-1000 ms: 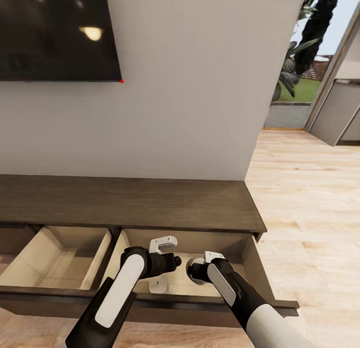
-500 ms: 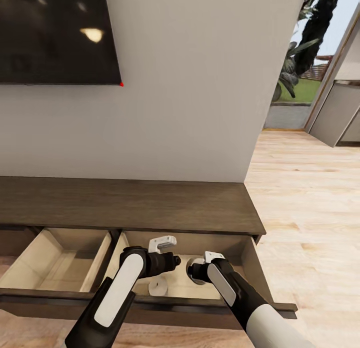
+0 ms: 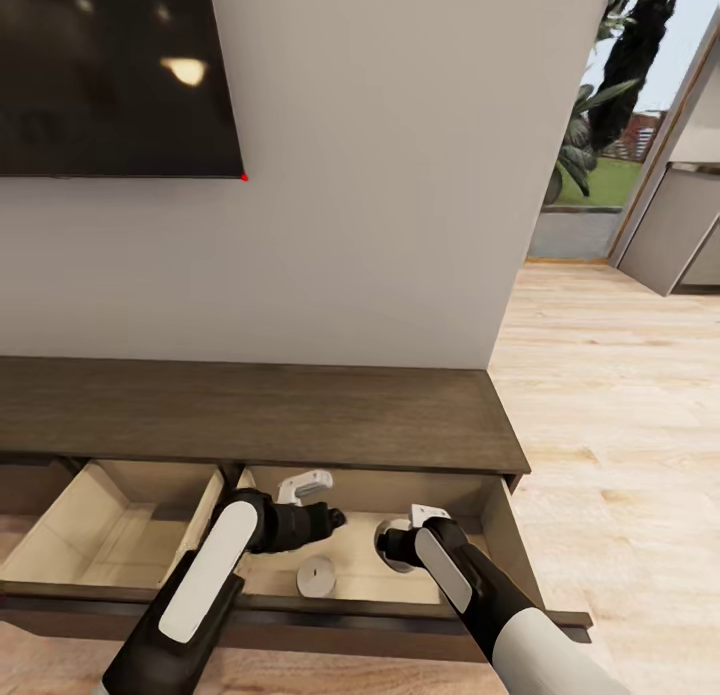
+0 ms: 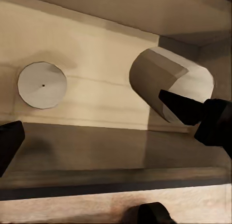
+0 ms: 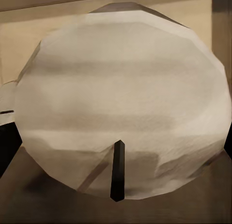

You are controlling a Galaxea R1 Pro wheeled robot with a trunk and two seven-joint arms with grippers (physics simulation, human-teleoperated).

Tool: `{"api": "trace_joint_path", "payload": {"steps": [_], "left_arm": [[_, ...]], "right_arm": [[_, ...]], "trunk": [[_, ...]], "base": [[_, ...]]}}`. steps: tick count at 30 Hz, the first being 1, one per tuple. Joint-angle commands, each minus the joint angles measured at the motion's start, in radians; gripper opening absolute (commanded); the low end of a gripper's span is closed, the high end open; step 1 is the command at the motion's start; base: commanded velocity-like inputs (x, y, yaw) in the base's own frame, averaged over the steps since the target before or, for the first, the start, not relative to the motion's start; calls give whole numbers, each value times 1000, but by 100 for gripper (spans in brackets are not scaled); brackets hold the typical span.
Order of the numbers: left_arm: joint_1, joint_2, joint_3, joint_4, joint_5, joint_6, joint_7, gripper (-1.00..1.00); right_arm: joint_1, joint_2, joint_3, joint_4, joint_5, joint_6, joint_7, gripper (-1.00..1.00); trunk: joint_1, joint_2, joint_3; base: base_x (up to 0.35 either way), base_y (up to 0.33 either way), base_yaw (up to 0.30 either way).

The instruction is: Place each of the two pumpkins and all three candles from the living room inside a cabinet in the living room (use any cabinet), then make sure every cabinet is closed, and position the cauldron so it is next to a table in the living room.

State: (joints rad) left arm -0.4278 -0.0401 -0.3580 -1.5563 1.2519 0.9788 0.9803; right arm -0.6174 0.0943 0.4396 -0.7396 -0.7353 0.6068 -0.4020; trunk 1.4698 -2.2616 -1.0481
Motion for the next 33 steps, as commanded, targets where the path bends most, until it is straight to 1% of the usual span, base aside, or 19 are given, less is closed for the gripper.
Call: {"api": "trace_joint_path", "payload": {"steps": [1, 2, 3, 5, 6, 7, 9, 10, 12, 23, 24, 30, 33], "left_arm": [[-1, 29, 2, -2, 78, 2, 11, 100], [-1, 47, 2, -2, 122, 3, 11, 100], [-2, 70, 3, -3, 183, 2, 10, 100], [-3, 95, 4, -2, 256, 2, 9, 100], [-3, 103, 5, -2, 283, 2, 8, 100], [-4, 108, 5, -2, 300, 2, 7, 100], [-3, 111, 6, -2, 310, 1, 6, 100], [-4, 112, 9, -2, 314, 1, 6, 100], [-3, 112, 11, -2, 316, 1, 5, 100], [-3, 111, 11, -1, 317, 1, 5, 100], [-3, 111, 11, -1, 317, 1, 6, 100], [-3, 109, 10, 2, 316, 1, 9, 100], [-3, 108, 9, 6, 308, 0, 12, 100]], "right_arm": [[-1, -1, 4, 0, -11, -1, -11, -100], [-1, -1, 4, 1, -10, -4, -11, -100], [-1, -1, 4, 3, -8, -8, -11, -100], [-1, -1, 4, 4, -6, -12, -10, -100], [-1, -1, 4, 10, -5, -15, -10, -100], [-2, -1, 4, 22, -4, -17, -10, -100], [-3, -1, 4, 34, -3, -18, -9, -100], [-3, -1, 4, 38, -3, -18, -9, -100], [-4, -1, 4, 41, -4, -17, -9, -100], [-3, -1, 4, 42, -3, -5, -9, -100], [-4, -1, 4, 42, -4, -4, -9, 100], [-4, -1, 4, 36, -4, -1, -8, 100], [-4, -2, 4, 29, -6, 1, -6, 100]], "trunk": [[0, 0, -1], [0, 0, -1], [0, 0, -1], [0, 0, -1], [0, 0, -1], [-4, 7, 2], [-12, 21, 9], [-12, 21, 9], [-19, 35, 15], [-62, 112, 49], [-65, 119, 52], [-88, 161, 71], [-100, 182, 81]], "base": [[0, 0, 0], [0, 0, 0], [0, 0, 0], [0, 0, 0], [0, 0, 0], [0, 0, 0], [0, 0, 0], [0, 0, 0], [0, 0, 0], [0, 0, 0], [0, 0, 0], [0, 0, 0], [0, 0, 0]]}}
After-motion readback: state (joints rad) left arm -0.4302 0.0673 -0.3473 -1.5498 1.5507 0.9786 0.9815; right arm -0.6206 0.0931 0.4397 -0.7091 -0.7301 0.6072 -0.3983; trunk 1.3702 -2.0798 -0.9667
